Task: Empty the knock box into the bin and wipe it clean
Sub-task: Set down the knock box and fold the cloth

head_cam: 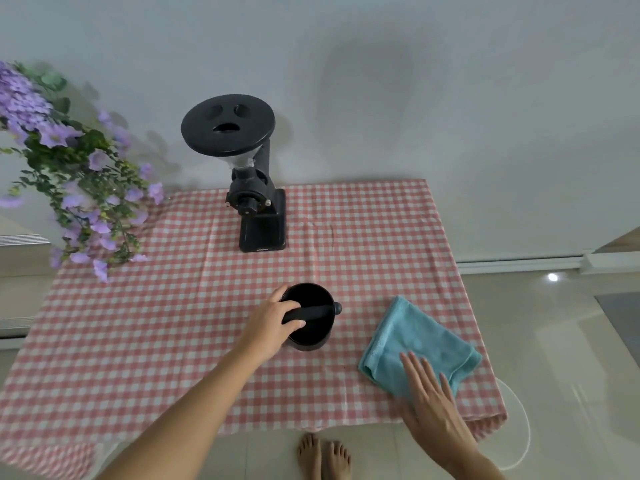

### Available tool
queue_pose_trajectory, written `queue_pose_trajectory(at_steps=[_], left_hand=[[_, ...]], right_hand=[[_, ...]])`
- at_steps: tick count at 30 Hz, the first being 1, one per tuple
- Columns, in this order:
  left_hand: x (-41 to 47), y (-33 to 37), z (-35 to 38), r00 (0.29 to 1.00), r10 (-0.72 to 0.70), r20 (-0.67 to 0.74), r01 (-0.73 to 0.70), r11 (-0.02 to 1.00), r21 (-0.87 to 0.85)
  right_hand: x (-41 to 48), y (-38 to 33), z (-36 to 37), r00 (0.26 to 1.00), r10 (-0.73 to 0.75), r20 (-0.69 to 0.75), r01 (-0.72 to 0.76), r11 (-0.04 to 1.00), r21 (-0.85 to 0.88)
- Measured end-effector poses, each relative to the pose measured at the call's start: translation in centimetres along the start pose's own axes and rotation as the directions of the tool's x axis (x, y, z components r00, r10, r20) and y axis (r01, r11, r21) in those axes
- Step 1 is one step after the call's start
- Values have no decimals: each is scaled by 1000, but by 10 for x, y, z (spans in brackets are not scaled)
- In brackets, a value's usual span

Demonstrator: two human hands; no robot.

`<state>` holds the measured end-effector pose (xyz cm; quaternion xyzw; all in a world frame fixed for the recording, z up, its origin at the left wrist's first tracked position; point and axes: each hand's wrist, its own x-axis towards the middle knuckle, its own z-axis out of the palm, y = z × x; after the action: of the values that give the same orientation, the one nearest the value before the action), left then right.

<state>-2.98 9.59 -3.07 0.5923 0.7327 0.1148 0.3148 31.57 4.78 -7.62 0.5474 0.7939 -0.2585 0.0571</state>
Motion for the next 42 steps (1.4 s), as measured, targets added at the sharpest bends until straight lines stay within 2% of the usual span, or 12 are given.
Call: queue_pose_trajectory(at_steps=[7, 12, 14, 16, 18, 20, 22, 27, 31, 36, 38, 42], left_hand=[[0, -15, 9, 999, 35, 0, -35, 999, -36], [-3, -17, 11, 999, 40, -1, -40, 999, 0], [-14, -9, 8, 988, 46, -145, -47, 999, -1], [-30, 8, 6, 893, 158, -423, -177, 984, -6], [-47, 37, 15, 800, 274, -533, -357, 932, -57], [-55, 70, 41, 831, 369, -416, -457, 879, -133], [-49, 102, 71, 916, 350, -197, -389, 895, -220], [19, 145, 112, 987, 129, 97, -111, 979, -173], [54, 148, 129, 974, -86, 210, 97, 994, -45], [47, 122, 141, 954, -113, 277, 110, 994, 26], [37, 113, 142, 963, -13, 268, 17, 1000, -14], [30, 91, 145, 919, 176, 353, -129, 980, -153]], right_hand=[[24, 48, -19, 938, 305, -162, -268, 940, 213], [47, 74, -44, 781, 614, -115, -503, 727, 468], [49, 83, -52, 724, 685, -84, -570, 662, 487], [46, 87, -54, 650, 759, -31, -624, 556, 549], [40, 86, -47, 609, 793, 30, -642, 471, 605], [35, 82, -38, 594, 800, 86, -618, 385, 685], [36, 82, -35, 584, 805, 100, -595, 341, 728], [57, 92, -45, 650, 750, 122, -590, 396, 703], [61, 95, -43, 685, 726, 57, -542, 456, 705], [40, 90, -32, 767, 605, 214, -398, 187, 898], [35, 90, -28, 770, 606, 200, -411, 230, 882], [29, 80, -20, 768, 640, 12, -391, 454, 800]])
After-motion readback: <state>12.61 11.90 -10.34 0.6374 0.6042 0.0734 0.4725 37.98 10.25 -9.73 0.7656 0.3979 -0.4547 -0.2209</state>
